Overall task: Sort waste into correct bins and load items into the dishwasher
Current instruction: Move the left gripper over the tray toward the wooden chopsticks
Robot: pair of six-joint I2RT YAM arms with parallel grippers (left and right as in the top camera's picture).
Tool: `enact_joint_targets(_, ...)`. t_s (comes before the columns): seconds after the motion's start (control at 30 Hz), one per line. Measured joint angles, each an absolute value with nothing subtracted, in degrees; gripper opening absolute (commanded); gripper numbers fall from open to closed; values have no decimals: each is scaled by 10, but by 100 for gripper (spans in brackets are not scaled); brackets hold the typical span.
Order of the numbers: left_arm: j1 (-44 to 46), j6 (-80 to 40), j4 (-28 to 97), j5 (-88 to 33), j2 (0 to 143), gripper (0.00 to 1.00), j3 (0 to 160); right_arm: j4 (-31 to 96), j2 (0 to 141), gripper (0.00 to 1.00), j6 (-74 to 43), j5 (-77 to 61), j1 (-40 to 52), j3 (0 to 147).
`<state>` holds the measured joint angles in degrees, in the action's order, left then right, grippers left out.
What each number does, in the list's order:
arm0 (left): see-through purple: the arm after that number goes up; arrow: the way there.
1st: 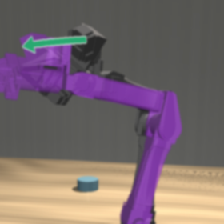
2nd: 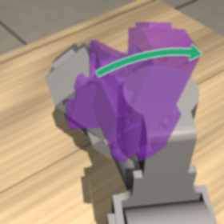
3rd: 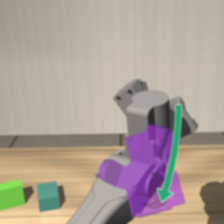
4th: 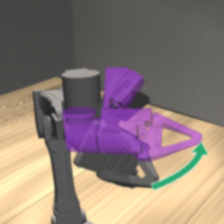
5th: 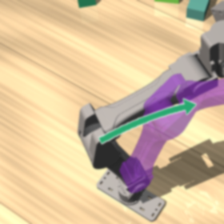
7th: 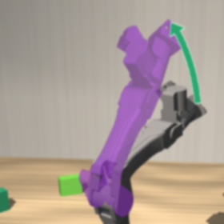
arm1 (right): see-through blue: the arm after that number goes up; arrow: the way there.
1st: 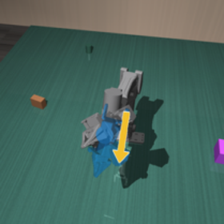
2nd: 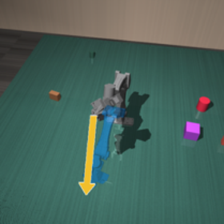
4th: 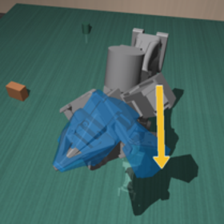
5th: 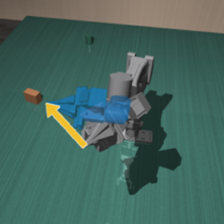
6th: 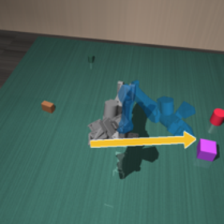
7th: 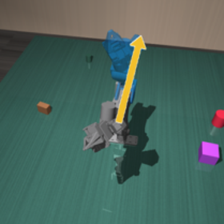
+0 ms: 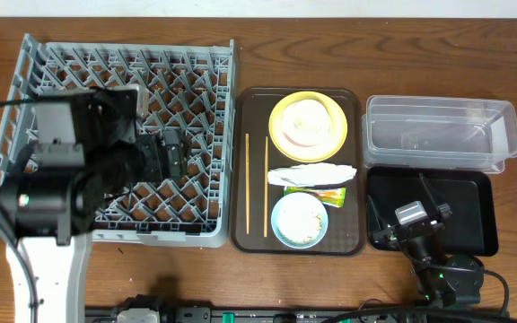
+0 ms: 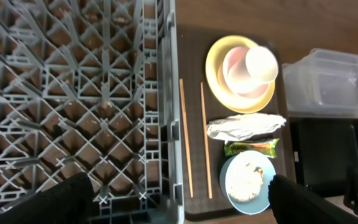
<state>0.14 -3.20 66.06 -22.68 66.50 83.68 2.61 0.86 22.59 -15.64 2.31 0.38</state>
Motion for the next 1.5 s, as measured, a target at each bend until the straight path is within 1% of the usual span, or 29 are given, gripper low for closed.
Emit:
enact_joint_targets(0.03, 1, -34, 666, -229, 672, 61, 837, 26, 9, 99, 226, -156, 23, 4)
enact_joint_targets(0.1, 1, -39, 679, -240, 683, 45, 837, 26, 9, 99, 226, -156, 23, 4)
enact_joint_targets(0.13, 2, -44, 687, -250, 687, 41, 837, 26, 9, 99, 226, -156, 23, 4)
enact_joint_targets(0.17, 4, -50, 695, -260, 689, 39, 837, 26, 9, 99, 226, -156, 23, 4)
enact_joint_targets(0.27, 28, -63, 706, -280, 693, 39, 830, 26, 9, 99, 226, -156, 23, 4)
enact_joint_targets(0.47, 133, -109, 701, -267, 693, 40, 759, 26, 9, 99, 226, -156, 23, 4)
enact_joint_targets(0.6, 221, -150, 650, -242, 696, 43, 699, 26, 9, 99, 226, -156, 23, 4)
enact_joint_targets(0.73, 314, -198, 578, -191, 698, 45, 649, 26, 9, 99, 226, -156, 23, 4)
enact_joint_targets(0.83, 373, -227, 538, -143, 704, 48, 631, 26, 9, 99, 226, -156, 23, 4)
enact_joint_targets(0.9, 397, -236, 520, -115, 712, 48, 629, 26, 9, 99, 226, -156, 23, 4)
enact_joint_targets(1.03, 427, -245, 483, -73, 736, 54, 629, 26, 9, 99, 226, -156, 23, 4)
enact_joint_targets(1.17, 433, -252, 474, -55, 772, 68, 629, 26, 9, 99, 226, -156, 23, 4)
enact_joint_targets(1.23, 433, -255, 474, -50, 790, 69, 629, 26, 9, 99, 226, -156, 23, 4)
enact_joint_targets(1.33, 433, -255, 474, -38, 806, 68, 629, 26, 9, 99, 226, -156, 23, 4)
enact_joint_targets(1.37, 433, -255, 474, -30, 809, 65, 629, 26, 9, 99, 226, -156, 23, 4)
enact_joint_targets(1.4, 433, -255, 474, -19, 811, 62, 629, 26, 9, 99, 226, -156, 23, 4)
enact_joint_targets(1.5, 433, -253, 471, 18, 812, 45, 629, 26, 9, 99, 226, -156, 23, 4)
